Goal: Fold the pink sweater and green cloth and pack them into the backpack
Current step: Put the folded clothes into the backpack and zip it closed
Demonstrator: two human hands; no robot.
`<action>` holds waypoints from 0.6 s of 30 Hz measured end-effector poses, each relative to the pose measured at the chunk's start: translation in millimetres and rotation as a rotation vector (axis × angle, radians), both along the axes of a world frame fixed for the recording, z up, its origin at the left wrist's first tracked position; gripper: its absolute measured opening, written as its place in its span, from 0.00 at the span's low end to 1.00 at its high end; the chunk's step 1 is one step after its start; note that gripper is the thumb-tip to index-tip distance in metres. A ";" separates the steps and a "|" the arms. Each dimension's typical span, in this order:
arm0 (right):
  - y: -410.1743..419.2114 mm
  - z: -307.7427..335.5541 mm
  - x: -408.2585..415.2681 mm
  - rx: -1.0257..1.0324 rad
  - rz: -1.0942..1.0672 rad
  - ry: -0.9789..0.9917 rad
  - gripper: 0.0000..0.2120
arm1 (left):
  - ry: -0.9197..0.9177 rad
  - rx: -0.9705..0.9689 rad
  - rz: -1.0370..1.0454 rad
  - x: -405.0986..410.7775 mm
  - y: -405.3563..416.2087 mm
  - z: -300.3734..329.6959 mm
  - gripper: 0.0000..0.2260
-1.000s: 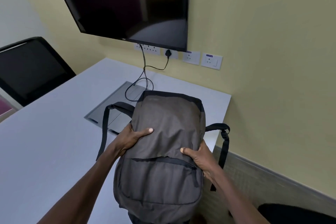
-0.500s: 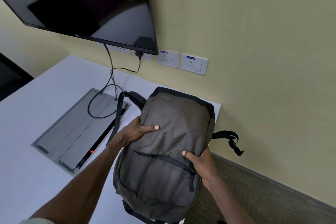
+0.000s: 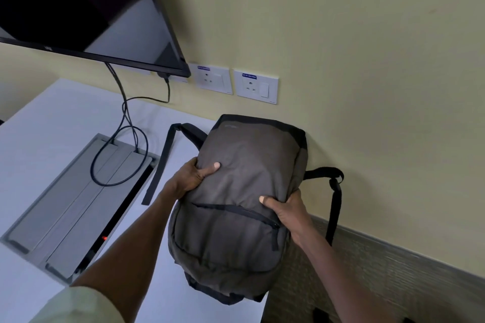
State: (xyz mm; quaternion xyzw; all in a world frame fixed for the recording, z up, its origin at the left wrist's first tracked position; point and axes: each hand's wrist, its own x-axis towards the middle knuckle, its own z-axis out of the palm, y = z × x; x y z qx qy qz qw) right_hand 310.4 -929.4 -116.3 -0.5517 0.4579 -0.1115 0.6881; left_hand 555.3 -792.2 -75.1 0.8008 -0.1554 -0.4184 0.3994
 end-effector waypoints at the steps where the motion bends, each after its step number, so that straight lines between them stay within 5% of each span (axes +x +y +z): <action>1: 0.0 -1.6 2.1 0.013 0.003 0.005 0.53 | -0.030 0.005 0.010 2.5 -0.7 -1.0 0.51; 8: 1.8 2.4 6.0 0.007 0.032 0.087 0.67 | -0.155 0.128 0.039 14.1 -2.3 -5.5 0.56; 13: -1.6 14.5 -3.4 -0.009 0.066 0.197 0.73 | -0.403 0.143 0.023 -11.3 -4.7 12.0 0.40; 15: 5.8 22.1 -2.0 -0.177 0.006 0.245 0.70 | -0.601 0.075 -0.015 -27.0 -1.8 18.3 0.37; 18: 22.2 34.6 -0.9 -0.817 0.067 0.314 0.56 | -0.894 -0.005 -0.174 -54.5 1.4 16.7 0.31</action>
